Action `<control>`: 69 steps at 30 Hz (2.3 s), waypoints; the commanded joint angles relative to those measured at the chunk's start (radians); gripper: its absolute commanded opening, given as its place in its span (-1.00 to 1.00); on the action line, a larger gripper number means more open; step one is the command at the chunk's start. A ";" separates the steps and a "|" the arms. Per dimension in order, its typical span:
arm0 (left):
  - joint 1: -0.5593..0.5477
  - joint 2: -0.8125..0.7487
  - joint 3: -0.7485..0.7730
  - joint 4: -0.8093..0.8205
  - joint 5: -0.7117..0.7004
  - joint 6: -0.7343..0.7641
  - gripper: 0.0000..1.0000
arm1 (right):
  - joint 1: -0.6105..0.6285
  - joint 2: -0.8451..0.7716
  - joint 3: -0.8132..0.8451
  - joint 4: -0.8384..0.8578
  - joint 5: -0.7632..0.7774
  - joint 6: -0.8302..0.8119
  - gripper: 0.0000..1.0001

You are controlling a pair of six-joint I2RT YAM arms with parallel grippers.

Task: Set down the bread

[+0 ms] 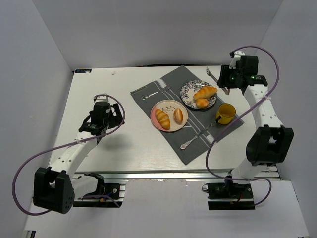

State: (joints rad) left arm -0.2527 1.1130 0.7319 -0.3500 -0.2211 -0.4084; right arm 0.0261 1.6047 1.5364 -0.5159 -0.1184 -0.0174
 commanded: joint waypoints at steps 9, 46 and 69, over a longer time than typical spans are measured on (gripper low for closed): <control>-0.005 0.137 0.129 0.032 0.002 0.040 0.96 | -0.193 0.286 0.232 0.143 -0.245 -0.157 0.15; -0.010 0.216 0.136 0.034 0.065 0.011 0.96 | -0.255 0.651 0.295 0.307 -0.099 -0.250 0.70; -0.010 -0.345 0.087 -0.122 -0.168 0.000 0.96 | 0.215 -0.572 -0.597 0.355 0.013 0.235 0.79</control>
State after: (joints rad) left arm -0.2577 0.8890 0.8516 -0.4179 -0.2901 -0.3981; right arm 0.2165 1.1080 1.0332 -0.1329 -0.0723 0.1520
